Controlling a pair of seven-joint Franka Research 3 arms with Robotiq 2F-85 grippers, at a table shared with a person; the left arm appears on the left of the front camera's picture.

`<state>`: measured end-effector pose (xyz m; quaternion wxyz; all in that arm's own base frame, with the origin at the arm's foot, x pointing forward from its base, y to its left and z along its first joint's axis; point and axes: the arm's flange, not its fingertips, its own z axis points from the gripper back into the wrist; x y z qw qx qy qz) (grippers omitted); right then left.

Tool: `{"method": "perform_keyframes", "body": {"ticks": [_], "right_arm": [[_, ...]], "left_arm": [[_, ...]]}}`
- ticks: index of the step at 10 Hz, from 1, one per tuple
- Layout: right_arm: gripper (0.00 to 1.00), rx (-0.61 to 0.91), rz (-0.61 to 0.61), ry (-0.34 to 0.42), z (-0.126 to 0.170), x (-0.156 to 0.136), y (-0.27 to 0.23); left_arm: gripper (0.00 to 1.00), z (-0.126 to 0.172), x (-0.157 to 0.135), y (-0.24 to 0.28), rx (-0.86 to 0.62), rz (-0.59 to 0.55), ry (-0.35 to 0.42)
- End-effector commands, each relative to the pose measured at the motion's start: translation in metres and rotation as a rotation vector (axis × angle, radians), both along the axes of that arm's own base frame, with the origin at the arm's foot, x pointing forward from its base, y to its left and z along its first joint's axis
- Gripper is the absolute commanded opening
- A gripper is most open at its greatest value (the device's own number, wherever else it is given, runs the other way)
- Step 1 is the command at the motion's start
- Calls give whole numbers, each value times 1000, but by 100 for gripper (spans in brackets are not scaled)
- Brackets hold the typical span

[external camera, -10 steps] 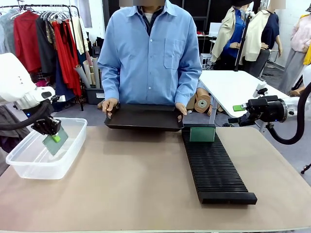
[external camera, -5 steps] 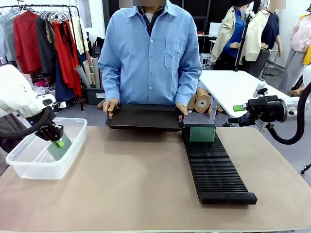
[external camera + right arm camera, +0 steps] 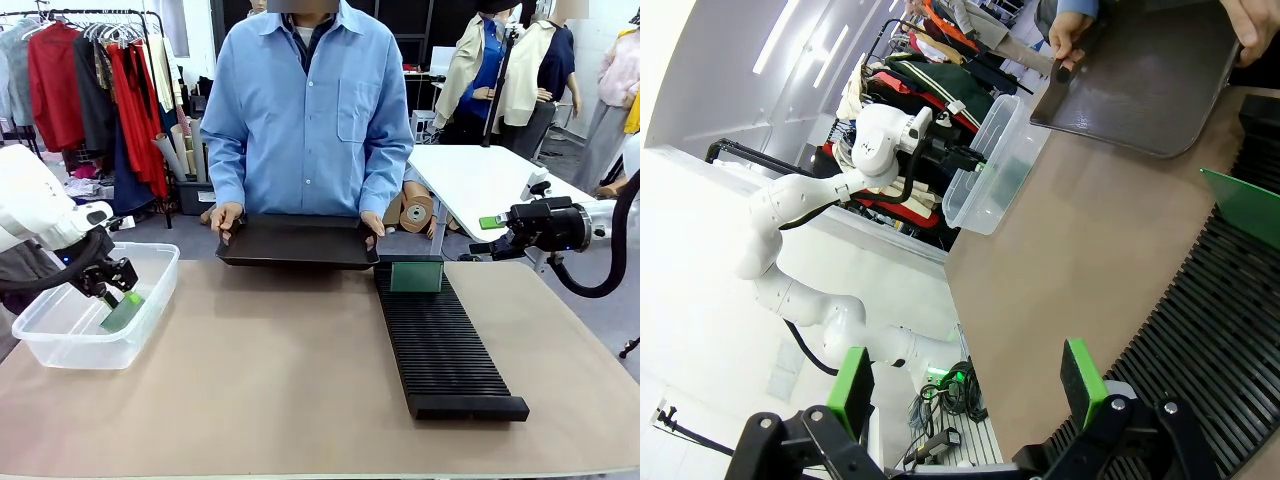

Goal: Sort PCBs into racks and boxes based on the side picked up.
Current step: If the short side of the Blank PCB is picked up, insert it into the PCB Rack ; if the long side is picked up, place it in the Organizing box.

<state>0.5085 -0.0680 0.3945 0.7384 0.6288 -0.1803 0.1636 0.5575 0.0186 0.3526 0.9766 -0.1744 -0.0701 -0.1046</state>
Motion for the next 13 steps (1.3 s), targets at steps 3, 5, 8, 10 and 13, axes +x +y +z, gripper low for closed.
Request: {"method": "perform_keyframes", "body": {"ticks": [3, 5, 8, 10, 13], "right_arm": [[100, -5, -2, -12, 1, 0, 0], [100, -5, -2, -12, 1, 0, 0], [100, -5, -2, -12, 1, 0, 0], [100, -5, -2, -12, 1, 0, 0], [100, -5, -2, -12, 1, 0, 0]], "left_arm": [[100, 35, -10, -4, 66, 14, -51], [100, 52, -21, -10, 104, 35, -64], [100, 64, -30, -16, 139, 41, -67], [100, 63, -19, -10, 106, 21, -70], [100, 63, -19, -10, 106, 21, -70]]}}
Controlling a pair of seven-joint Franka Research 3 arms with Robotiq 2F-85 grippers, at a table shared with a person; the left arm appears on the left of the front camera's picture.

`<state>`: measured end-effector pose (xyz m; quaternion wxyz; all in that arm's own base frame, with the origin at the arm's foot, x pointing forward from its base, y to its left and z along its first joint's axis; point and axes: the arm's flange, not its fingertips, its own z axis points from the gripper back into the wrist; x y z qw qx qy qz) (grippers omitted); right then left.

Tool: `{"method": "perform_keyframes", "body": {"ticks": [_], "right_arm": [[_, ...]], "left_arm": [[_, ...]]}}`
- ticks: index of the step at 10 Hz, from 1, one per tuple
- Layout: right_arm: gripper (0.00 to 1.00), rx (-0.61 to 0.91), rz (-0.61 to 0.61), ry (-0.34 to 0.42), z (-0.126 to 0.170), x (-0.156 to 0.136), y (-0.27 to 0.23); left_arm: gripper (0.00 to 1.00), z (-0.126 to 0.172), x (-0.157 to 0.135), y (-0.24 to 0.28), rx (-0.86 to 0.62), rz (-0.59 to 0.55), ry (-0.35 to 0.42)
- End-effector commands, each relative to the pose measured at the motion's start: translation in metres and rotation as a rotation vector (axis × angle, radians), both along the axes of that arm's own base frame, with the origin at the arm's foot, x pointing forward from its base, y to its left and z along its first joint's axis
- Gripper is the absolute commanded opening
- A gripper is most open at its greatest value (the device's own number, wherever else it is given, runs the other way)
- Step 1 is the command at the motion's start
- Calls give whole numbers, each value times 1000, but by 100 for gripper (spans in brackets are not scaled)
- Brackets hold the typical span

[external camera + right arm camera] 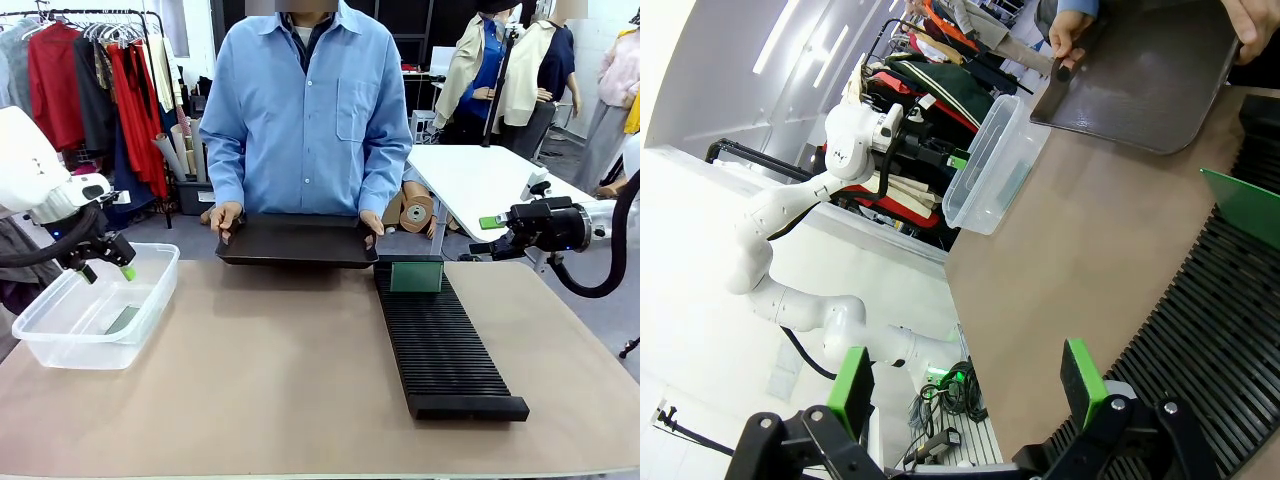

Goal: Sort PCBs into racks and boxes based on the side picked up.
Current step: If the short side of the Blank PCB is picked up, insert it into the PCB Rack ; if the long side is picked up, place it in the Organizing box.

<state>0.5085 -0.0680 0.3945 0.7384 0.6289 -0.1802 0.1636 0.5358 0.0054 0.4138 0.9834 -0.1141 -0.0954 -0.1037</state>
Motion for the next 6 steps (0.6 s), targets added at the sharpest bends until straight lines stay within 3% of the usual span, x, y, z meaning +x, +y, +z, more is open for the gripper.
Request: {"method": "perform_keyframes", "body": {"ticks": [1, 6], "right_arm": [[100, -5, -2, -12, 1, 0, 0], [100, -5, -2, -12, 1, 0, 0]], "left_arm": [[100, 2, 3, 3, -9, -1, -10], [100, 0, 0, 0, 0, 0, -1]]}}
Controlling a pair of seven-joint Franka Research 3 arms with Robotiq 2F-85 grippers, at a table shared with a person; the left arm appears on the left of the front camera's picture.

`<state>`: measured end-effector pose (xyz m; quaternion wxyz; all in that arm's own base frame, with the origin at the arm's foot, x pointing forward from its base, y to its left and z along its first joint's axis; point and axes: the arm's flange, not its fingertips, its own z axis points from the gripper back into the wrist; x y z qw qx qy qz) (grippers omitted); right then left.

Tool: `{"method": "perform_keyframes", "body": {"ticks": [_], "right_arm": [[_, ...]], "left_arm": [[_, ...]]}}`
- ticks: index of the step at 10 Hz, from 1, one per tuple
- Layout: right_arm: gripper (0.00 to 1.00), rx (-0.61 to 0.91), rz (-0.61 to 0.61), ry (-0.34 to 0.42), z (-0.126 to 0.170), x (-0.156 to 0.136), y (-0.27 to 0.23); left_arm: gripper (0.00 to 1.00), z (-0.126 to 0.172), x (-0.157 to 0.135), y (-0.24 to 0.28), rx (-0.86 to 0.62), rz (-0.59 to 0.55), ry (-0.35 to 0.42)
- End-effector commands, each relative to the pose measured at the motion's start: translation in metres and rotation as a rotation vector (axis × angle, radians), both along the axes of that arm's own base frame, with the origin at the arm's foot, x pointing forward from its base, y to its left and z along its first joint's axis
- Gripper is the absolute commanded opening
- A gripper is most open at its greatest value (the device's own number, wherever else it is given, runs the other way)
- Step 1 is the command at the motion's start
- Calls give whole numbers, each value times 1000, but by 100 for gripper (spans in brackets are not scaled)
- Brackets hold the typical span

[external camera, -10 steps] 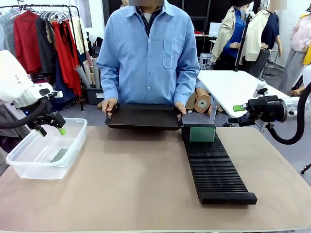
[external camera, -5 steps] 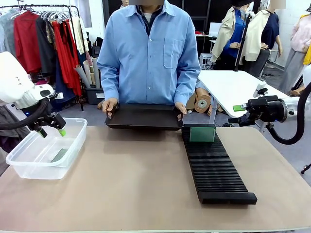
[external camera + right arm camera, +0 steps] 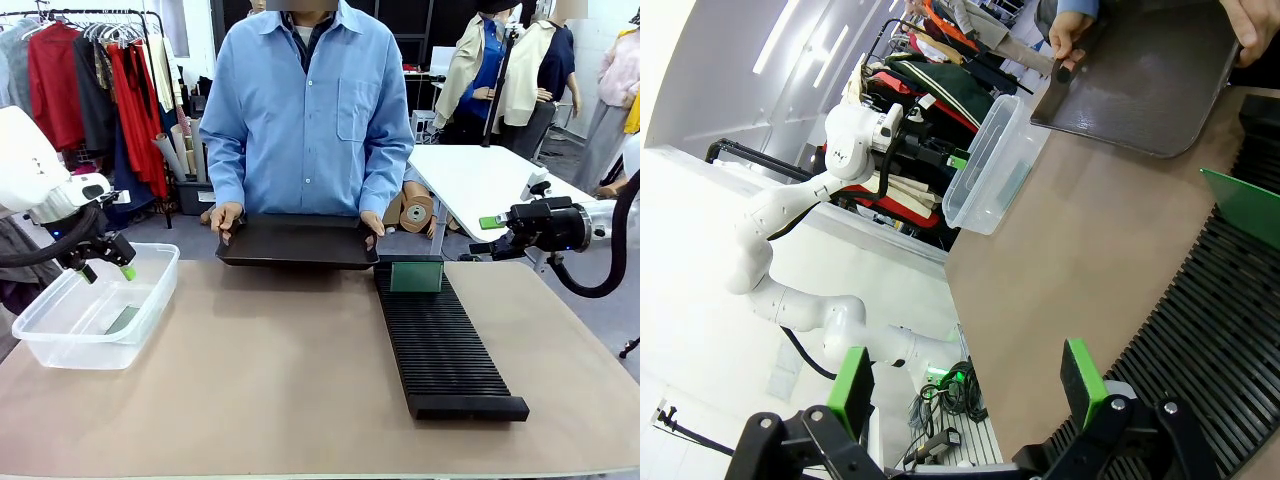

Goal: Sort PCBs into racks and boxes based on the side picked up.
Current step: If the short side of the Blank PCB is picked up, insert it into the PCB Rack ; if the long side is picked up, place it in the Organizing box.

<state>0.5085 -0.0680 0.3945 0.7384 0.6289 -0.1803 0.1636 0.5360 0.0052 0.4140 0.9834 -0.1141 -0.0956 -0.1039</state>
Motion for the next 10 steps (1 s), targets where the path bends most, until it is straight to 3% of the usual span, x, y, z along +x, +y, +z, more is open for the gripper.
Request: {"method": "perform_keyframes", "body": {"ticks": [1, 3, 6, 8, 10], "right_arm": [[100, -5, -2, -12, 1, 0, 0], [100, -5, -2, -12, 1, 0, 0], [100, -5, -2, -12, 1, 0, 0], [100, -5, -2, -12, 1, 0, 0], [100, -5, -2, -12, 1, 0, 0]], "left_arm": [[100, 1, 7, 5, -109, -15, 5], [100, 7, 19, 20, -365, -28, 23], [100, 13, 17, 32, -582, -137, 10], [100, 7, 16, 40, -805, -219, -83], [100, 4, 15, 40, -879, -250, -139]]}}
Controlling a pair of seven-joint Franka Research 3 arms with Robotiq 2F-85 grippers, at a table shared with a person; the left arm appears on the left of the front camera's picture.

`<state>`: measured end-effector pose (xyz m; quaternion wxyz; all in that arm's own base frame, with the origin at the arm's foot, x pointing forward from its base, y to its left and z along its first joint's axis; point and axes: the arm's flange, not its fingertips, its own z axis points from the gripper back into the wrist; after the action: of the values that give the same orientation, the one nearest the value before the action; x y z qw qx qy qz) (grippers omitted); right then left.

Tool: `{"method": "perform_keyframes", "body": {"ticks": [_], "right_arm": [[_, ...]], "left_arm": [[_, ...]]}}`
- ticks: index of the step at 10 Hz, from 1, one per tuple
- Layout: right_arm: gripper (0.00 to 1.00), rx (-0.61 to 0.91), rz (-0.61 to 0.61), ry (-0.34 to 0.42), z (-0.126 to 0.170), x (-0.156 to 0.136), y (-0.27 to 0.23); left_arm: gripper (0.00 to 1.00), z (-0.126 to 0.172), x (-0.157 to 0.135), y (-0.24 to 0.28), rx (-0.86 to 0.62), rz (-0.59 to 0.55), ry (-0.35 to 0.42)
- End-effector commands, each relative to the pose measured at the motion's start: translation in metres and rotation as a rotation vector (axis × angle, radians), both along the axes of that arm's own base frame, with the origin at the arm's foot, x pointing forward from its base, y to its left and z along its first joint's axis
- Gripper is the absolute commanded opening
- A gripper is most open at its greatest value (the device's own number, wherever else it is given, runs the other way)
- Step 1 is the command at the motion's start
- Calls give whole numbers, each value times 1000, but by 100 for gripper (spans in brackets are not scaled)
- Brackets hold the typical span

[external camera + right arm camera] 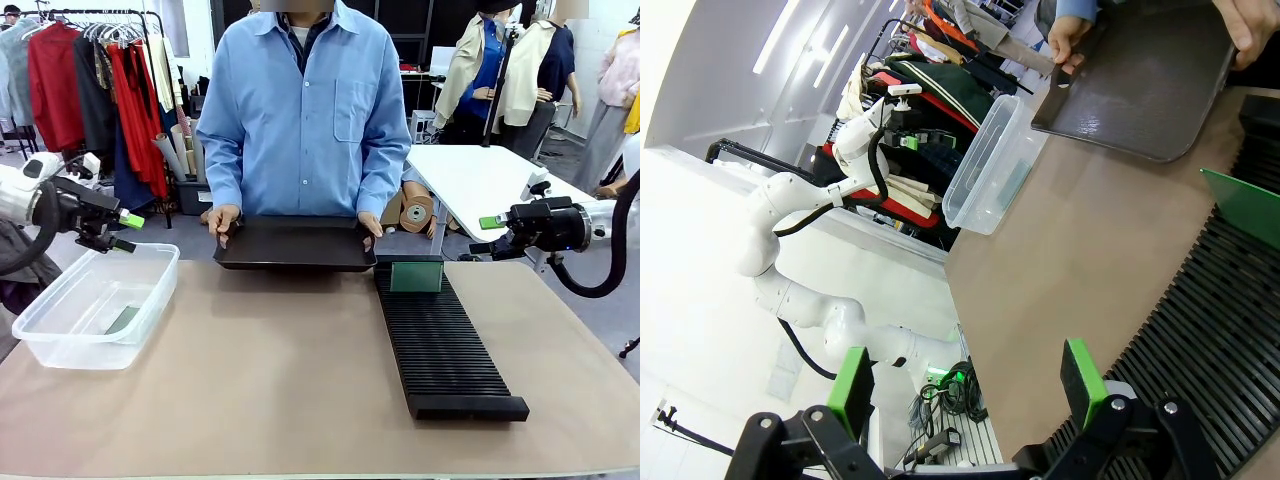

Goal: Sort PCBs into racks and boxes based on the side picked up.
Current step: If the short side of the Blank PCB is picked up, insert it into the PCB Rack ; if the long side is picked up, place it in the Organizing box.

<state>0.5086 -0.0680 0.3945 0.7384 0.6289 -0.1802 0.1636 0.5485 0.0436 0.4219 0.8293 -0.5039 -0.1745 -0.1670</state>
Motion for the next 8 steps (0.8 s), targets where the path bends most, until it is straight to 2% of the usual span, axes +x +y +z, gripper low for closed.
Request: {"method": "perform_keyframes", "body": {"ticks": [1, 8], "right_arm": [[100, -5, -2, -12, 1, 0, 0], [100, -5, -2, -12, 1, 0, 0]], "left_arm": [[100, -4, 2, 2, -80, -13, -36], [100, -4, 2, -1, -64, -1, -23]]}}
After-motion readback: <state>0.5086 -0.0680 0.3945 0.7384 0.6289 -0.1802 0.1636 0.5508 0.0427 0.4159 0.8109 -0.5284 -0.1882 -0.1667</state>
